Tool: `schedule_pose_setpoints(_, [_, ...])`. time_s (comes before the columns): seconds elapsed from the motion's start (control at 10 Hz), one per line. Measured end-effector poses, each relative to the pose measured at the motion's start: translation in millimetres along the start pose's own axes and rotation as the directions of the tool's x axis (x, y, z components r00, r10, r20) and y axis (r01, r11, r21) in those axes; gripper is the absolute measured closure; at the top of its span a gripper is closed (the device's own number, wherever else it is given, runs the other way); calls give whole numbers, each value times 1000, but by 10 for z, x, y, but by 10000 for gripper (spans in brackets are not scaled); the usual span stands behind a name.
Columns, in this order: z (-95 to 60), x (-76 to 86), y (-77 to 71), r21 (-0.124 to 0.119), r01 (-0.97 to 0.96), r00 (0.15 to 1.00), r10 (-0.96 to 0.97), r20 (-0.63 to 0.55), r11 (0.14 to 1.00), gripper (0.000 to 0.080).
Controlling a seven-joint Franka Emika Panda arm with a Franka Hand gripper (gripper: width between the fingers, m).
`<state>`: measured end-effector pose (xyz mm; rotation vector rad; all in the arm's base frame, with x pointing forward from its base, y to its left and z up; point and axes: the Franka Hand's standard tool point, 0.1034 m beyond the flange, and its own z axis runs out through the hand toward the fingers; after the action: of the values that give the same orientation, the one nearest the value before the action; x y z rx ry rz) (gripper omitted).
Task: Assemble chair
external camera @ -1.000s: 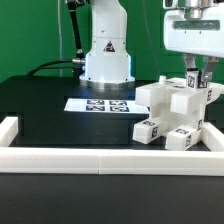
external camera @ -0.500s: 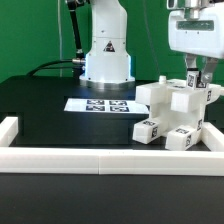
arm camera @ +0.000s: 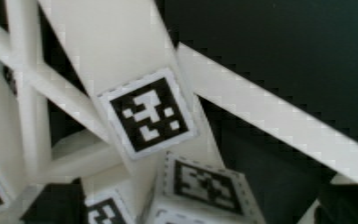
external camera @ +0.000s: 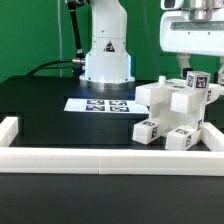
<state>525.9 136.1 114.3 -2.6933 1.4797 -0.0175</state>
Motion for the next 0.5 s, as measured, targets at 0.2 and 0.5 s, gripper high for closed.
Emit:
schedule_pose_setpoints(0.2, [-3,5,-5,2,205,979,-205,-2,979,150])
schedule_pose_setpoints(0.5, [-8,22,-13,7,450,893,-450,-12,893,150])
